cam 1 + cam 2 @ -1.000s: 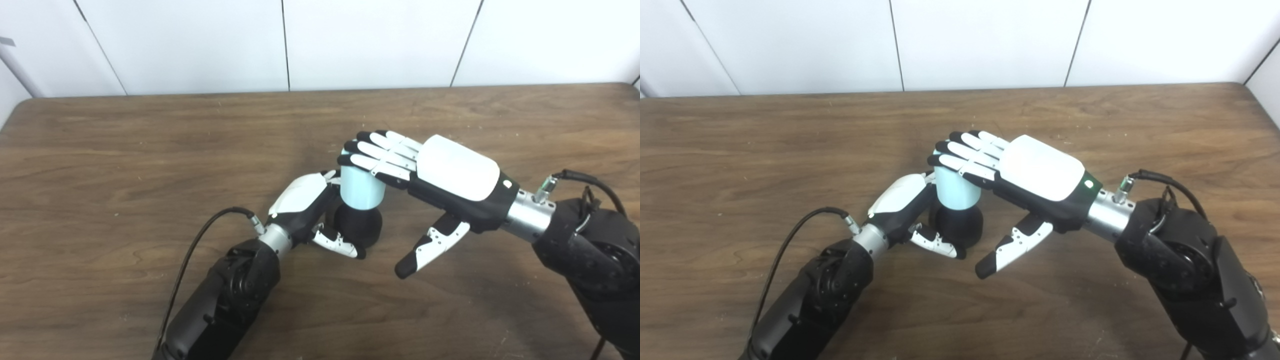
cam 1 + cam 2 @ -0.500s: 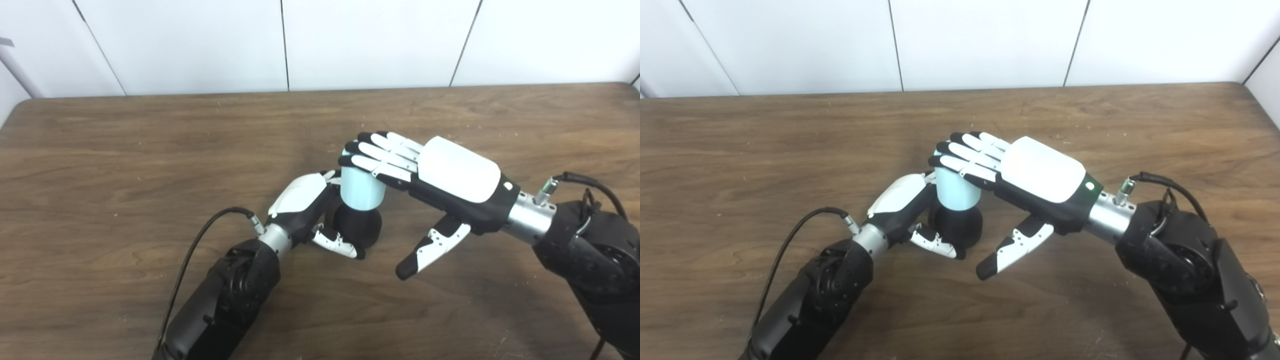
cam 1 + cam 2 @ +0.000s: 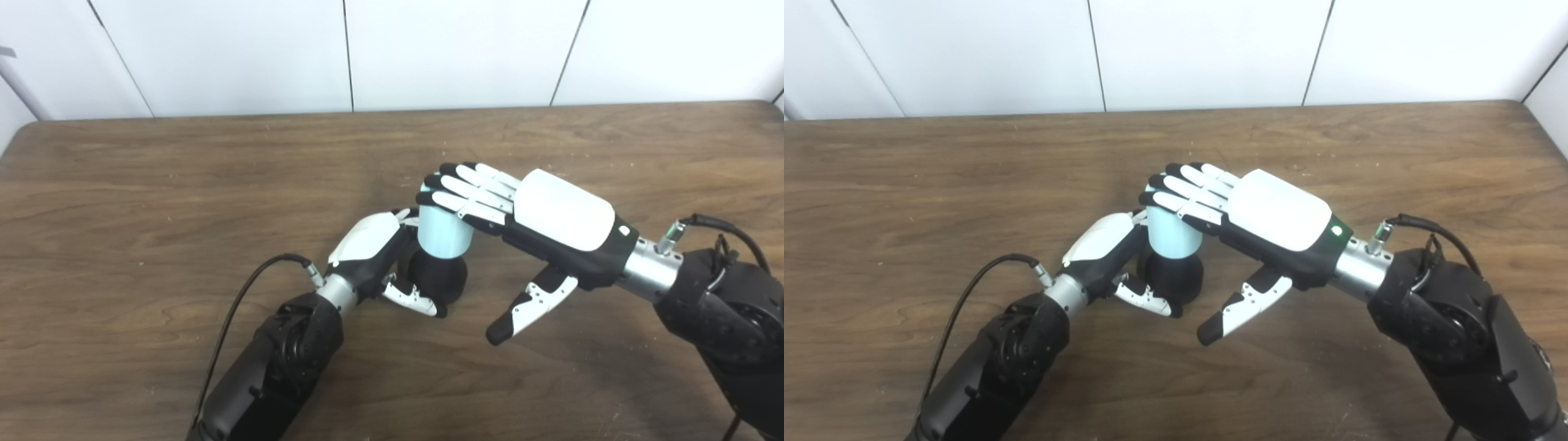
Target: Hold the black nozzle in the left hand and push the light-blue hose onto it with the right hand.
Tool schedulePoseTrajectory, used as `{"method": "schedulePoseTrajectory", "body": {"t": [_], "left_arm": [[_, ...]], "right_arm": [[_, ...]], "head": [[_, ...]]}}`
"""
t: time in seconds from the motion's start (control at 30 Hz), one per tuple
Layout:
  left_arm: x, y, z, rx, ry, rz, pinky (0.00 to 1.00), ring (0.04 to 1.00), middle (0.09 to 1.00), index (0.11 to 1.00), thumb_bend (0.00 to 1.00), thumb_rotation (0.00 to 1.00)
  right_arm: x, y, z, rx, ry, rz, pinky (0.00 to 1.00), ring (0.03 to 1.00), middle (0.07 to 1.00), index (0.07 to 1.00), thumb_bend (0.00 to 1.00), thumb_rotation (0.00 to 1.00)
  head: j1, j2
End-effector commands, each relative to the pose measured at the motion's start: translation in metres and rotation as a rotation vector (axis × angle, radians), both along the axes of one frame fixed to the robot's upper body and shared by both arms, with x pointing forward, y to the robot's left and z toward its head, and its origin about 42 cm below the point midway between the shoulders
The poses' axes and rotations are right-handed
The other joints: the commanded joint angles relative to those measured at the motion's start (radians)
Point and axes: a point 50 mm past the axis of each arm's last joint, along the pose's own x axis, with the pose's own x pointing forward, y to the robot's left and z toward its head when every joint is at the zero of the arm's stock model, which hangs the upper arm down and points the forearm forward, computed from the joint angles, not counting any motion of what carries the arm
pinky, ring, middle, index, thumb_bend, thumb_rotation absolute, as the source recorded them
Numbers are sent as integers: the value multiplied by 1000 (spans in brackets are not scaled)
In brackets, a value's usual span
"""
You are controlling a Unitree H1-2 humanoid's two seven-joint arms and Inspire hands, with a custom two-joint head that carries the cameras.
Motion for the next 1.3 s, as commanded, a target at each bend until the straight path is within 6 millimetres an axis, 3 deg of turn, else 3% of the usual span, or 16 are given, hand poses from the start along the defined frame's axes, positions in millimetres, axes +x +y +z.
{"method": "schedulePoseTrajectory", "body": {"t": [0.0,1.27], "left_arm": [[-18,23,-49,139,229,30,1000,998,873,481,522,45],[-17,25,-45,139,231,34,1000,997,872,481,522,45]], "right_arm": [[-2,-6,-16,-99,82,4,1000,1000,1000,957,656,1000],[-3,-2,-36,-100,142,13,1000,1000,1000,963,659,1000]], "head": [[1,1],[4,6]]}}
